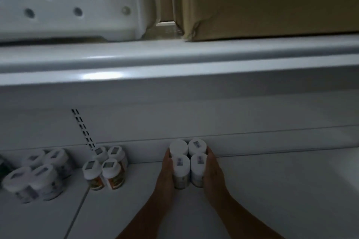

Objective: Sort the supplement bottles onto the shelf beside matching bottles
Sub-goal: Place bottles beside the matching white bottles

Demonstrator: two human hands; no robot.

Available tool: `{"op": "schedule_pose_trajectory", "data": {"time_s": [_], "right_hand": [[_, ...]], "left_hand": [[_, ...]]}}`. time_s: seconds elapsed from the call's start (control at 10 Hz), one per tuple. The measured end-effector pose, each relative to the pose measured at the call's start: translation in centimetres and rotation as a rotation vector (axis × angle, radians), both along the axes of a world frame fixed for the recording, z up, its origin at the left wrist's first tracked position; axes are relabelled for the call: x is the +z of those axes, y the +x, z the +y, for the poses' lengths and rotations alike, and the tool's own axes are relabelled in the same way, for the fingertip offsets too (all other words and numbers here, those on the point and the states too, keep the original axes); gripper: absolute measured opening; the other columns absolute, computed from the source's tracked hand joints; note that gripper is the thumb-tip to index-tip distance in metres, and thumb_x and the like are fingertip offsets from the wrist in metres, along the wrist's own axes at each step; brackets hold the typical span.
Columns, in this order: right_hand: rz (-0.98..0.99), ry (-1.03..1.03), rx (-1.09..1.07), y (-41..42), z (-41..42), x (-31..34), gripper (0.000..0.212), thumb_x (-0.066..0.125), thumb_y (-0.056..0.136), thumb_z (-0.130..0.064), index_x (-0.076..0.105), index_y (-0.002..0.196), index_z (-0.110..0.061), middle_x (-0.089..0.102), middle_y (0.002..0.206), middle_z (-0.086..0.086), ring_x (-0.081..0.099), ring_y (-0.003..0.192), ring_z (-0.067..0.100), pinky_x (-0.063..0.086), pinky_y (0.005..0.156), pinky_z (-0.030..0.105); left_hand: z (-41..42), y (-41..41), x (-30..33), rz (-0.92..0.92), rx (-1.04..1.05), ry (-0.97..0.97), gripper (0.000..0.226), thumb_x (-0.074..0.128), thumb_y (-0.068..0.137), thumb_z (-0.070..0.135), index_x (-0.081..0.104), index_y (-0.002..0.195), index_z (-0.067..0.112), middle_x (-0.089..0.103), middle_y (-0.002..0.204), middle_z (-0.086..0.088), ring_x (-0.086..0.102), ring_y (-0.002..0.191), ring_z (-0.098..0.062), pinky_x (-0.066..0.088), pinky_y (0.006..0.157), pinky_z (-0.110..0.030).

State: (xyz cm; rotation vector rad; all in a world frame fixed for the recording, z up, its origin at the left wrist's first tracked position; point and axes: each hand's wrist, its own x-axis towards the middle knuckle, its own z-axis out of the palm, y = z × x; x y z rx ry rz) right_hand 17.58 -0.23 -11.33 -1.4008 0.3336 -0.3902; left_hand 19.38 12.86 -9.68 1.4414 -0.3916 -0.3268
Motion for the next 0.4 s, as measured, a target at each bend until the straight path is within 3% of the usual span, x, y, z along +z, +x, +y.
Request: {"op": "schedule_pose_trajectory", "data": {"time_s": [0.1, 0.2, 0.3, 0.4], "right_hand": [[0.04, 0.019, -0.038, -0.9, 0.0, 0.7, 0.034, 0.037, 0.101, -0.026, 0.051, 0.131, -0.023, 0.056, 0.134, 0.0, 0.054, 0.122, 0.019, 0.042, 0.103, 0.036], [0.043, -0.233, -0.197, -3.3, -1.1, 2.3, 0.04, 0.037, 0.099, -0.017, 0.041, 0.138, -0.01, 0.045, 0.141, 0.005, 0.042, 0.129, 0.018, 0.029, 0.105, 0.026], [-0.021, -0.571, -0.264, -6.8, -1.1, 5.3, 0.05, 0.038, 0.091, -0.035, 0.043, 0.137, -0.016, 0.044, 0.142, -0.001, 0.036, 0.135, 0.014, 0.024, 0.107, 0.025], [0.022, -0.841, -0.083, -8.8, 0.2, 8.9, 0.061, 0.041, 0.084, -0.045, 0.039, 0.14, -0.02, 0.037, 0.146, -0.006, 0.03, 0.138, 0.011, 0.023, 0.111, 0.024]], "left_hand": [[-0.3, -0.9, 2.0, -0.036, 0.161, 0.125, 0.045, 0.031, 0.097, 0.045, 0.048, 0.13, 0.019, 0.052, 0.134, 0.0, 0.059, 0.108, -0.011, 0.047, 0.097, -0.027], [2.0, -2.0, 3.5, -0.129, 0.273, 0.216, 0.04, 0.028, 0.099, 0.025, 0.034, 0.138, 0.02, 0.036, 0.145, 0.006, 0.037, 0.122, -0.003, 0.026, 0.103, -0.014], [6.5, -3.5, 4.9, -0.328, 0.177, 0.445, 0.037, 0.035, 0.095, 0.036, 0.034, 0.131, 0.038, 0.03, 0.143, 0.021, 0.027, 0.132, 0.004, 0.017, 0.108, -0.013], [12.5, -4.5, 8.7, -0.445, -0.058, 0.795, 0.048, 0.035, 0.096, 0.042, 0.026, 0.143, 0.035, 0.013, 0.148, 0.024, 0.007, 0.14, 0.004, 0.007, 0.113, -0.015]]}}
